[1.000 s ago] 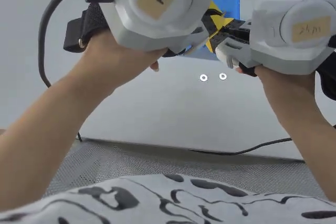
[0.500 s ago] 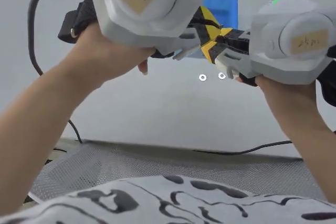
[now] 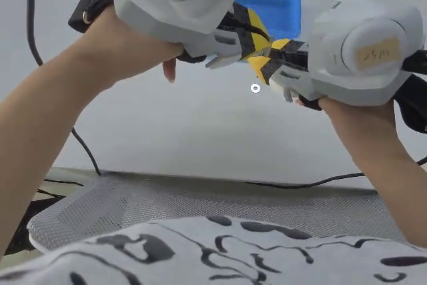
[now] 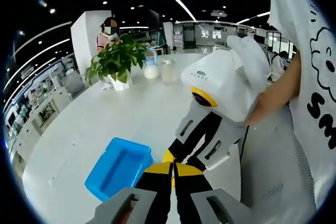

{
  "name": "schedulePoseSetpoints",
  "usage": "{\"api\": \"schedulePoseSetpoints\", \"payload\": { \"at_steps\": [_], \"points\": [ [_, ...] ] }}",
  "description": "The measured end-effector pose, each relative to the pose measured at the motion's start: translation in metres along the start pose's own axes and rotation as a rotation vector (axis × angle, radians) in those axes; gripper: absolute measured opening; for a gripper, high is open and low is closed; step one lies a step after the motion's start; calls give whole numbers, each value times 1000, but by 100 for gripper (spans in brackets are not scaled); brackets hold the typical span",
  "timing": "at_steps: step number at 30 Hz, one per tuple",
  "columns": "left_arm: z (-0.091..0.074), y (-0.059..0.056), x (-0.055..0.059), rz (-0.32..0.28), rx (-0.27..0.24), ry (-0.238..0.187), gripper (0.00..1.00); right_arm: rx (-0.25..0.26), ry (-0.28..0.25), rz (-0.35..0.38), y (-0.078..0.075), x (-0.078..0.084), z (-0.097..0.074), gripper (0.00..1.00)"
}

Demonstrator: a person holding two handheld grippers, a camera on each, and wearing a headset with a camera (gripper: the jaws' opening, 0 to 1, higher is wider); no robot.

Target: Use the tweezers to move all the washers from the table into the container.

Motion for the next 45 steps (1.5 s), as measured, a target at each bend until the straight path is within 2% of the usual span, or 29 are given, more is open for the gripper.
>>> {"api": "schedulePoseSetpoints", "payload": {
  "at_steps": [14, 22, 31, 41, 45],
  "points": [
    [12, -4, 11, 9, 18, 42, 0, -2, 42, 14, -4, 14, 13, 6],
    [12, -4, 11, -1, 12, 31, 0, -3, 42, 28, -7, 16, 12, 6],
    [12, -8, 11, -6, 23, 44, 0, 0, 61, 26, -5, 18, 11, 6],
    [15, -7, 10, -13, 13, 46, 0, 6, 67, -7, -5, 19, 11, 4],
    [16, -8, 10, -9, 10, 45, 0, 6, 65, 5, -5, 19, 10, 4]
  ]
}}
Point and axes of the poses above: the centre of the closed fingertips' face, and the gripper's own axes: z roughly forward along the fingers, y roughly to its left, x roughly out of its underside, the point moved 7 cm from there along -z, roughly backward along the fingers, and after that the axes turned 14 degrees about z, right-handed, at the moved point
